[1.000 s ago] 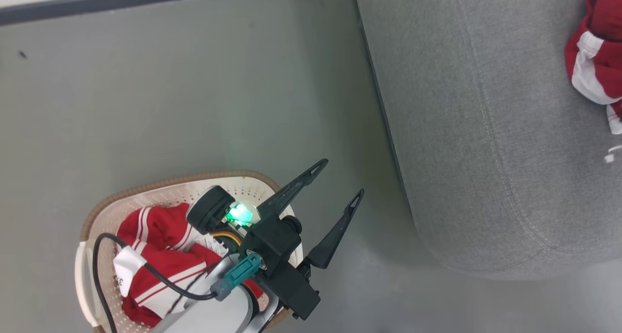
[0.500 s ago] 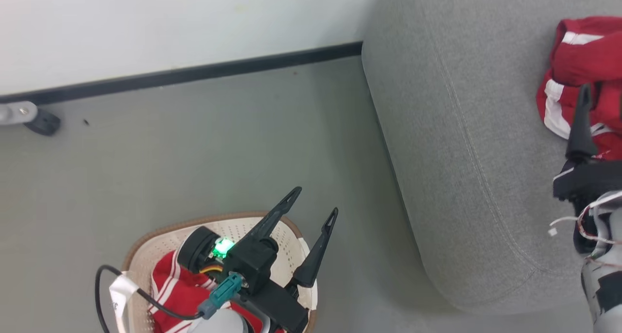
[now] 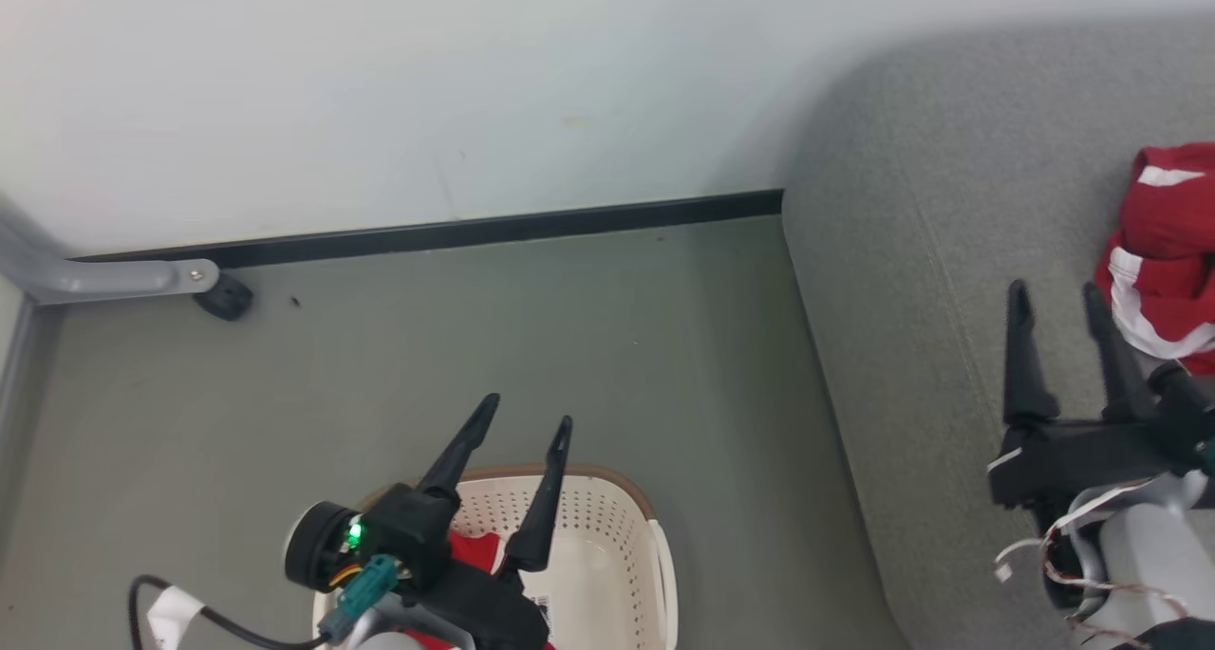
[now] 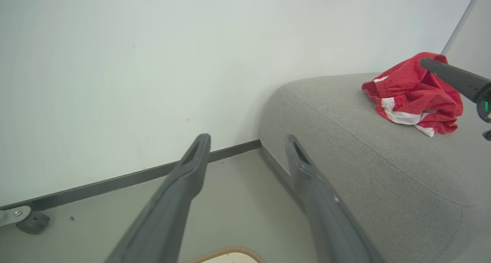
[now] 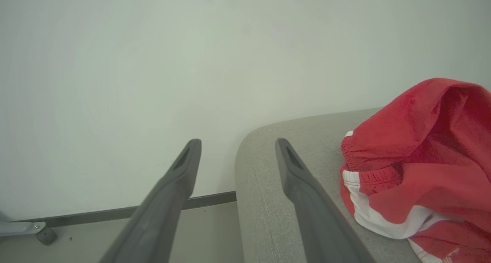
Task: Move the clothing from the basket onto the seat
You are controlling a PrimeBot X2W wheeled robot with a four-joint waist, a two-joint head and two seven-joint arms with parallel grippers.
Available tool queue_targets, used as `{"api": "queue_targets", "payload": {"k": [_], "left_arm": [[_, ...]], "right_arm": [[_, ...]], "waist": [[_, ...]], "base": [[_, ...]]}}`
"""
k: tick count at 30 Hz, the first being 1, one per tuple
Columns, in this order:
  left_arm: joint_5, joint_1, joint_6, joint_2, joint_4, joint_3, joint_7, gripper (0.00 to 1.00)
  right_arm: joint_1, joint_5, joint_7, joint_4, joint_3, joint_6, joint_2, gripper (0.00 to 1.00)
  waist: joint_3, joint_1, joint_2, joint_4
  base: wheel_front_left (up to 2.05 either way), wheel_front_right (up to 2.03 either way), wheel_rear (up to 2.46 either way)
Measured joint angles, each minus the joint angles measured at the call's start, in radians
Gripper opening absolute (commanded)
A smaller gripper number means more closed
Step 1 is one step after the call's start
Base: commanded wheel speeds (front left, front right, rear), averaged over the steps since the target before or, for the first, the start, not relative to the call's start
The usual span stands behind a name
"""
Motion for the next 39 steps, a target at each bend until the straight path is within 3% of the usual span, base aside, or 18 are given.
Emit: {"api": "queue_targets", "payload": {"k": [17,39], "left_arm": [[-0.040,0.107,0.018,0.010,0.033,0.153,-0.018,1.00],[-0.055,0.253,0.025,-0.011,0.070,0.252,-0.025,1.00]], "right_arm": [[0.176,-0.029,0.000,-0.082,0.076,0.005,0.074,1.00],[0.358,-0.036,0.000,-0.160,0.090,-0.011,0.088,1.00]], "waist": [[-0.104,0.0001,0.0001,0.101],[-0.205,0.0001,0.0002,0.129]], "base": [[0.00,0.00,0.00],[0.00,0.00,0.00]]}}
